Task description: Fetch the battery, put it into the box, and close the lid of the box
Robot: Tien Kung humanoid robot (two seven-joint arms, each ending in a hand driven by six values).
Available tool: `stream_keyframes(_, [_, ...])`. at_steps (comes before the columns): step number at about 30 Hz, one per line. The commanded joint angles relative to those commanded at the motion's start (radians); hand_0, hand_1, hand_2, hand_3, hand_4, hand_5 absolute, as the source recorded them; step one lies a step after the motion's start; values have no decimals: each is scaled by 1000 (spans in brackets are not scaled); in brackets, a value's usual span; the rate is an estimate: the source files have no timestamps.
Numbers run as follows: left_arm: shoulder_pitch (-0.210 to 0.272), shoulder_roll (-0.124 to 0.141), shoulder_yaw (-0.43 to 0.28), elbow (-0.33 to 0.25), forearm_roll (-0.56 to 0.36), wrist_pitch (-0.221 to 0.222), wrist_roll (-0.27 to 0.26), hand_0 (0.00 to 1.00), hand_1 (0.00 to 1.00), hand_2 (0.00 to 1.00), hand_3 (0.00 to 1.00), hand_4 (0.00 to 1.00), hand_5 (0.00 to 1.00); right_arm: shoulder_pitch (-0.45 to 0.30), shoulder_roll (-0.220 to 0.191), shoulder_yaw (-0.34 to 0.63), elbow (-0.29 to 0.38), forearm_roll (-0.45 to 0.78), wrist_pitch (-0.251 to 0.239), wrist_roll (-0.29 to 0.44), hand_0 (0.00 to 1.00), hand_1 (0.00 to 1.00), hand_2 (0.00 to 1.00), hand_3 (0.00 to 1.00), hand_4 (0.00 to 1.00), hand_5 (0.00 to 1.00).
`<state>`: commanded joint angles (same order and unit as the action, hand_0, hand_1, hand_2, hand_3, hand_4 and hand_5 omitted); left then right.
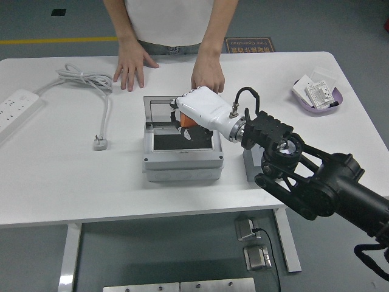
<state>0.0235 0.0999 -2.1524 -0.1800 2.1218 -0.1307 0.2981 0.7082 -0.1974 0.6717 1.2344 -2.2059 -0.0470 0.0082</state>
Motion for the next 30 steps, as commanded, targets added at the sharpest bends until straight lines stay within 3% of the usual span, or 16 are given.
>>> stream_keyframes(30, [-6,7,0,0,11,-3,-1,641,661,717,836,883,653,-8,22,-30,-50,6,-10,-2,69,222,269,276,60,2])
